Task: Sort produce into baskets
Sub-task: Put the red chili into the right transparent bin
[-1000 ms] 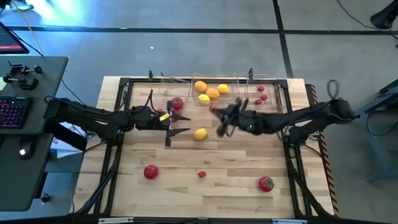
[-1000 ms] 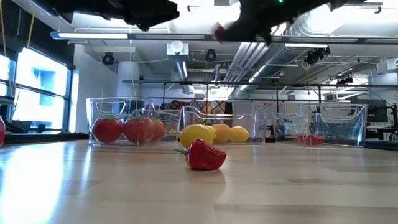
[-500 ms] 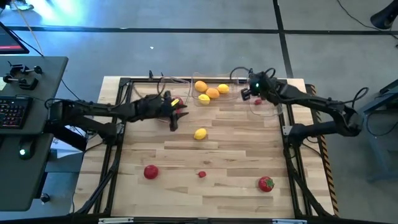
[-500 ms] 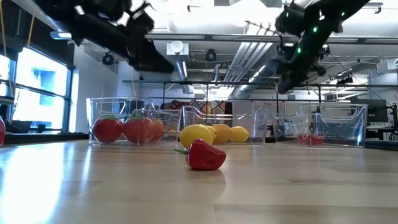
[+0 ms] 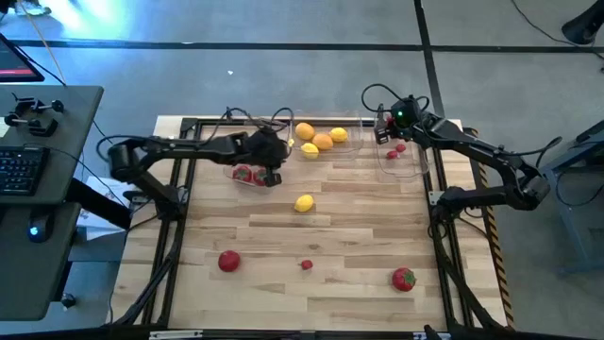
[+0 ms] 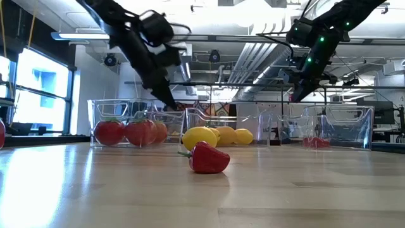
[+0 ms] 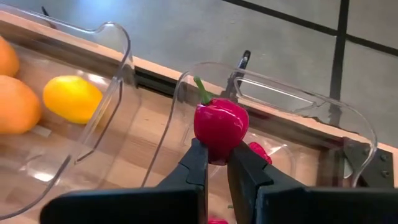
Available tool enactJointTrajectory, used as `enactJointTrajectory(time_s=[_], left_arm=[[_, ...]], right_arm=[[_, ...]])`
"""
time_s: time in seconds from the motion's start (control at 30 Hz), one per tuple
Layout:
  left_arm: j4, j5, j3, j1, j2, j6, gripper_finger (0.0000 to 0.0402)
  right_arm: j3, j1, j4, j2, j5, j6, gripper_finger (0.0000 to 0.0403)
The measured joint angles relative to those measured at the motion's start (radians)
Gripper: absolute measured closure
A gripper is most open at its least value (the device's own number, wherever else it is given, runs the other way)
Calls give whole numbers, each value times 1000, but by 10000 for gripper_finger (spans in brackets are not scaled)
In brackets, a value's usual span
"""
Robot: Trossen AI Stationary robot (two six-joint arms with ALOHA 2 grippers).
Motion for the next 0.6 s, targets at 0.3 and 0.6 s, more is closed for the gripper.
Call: enactJointTrajectory(time_s=[0.3, 0.6], left_arm=[[-36, -171, 125, 29, 147, 49, 387], [-31, -186, 131, 130, 155, 71, 387]], right_arm=[[0, -4, -30, 0, -3, 7, 382], [0, -3, -37, 1, -3, 0, 382]])
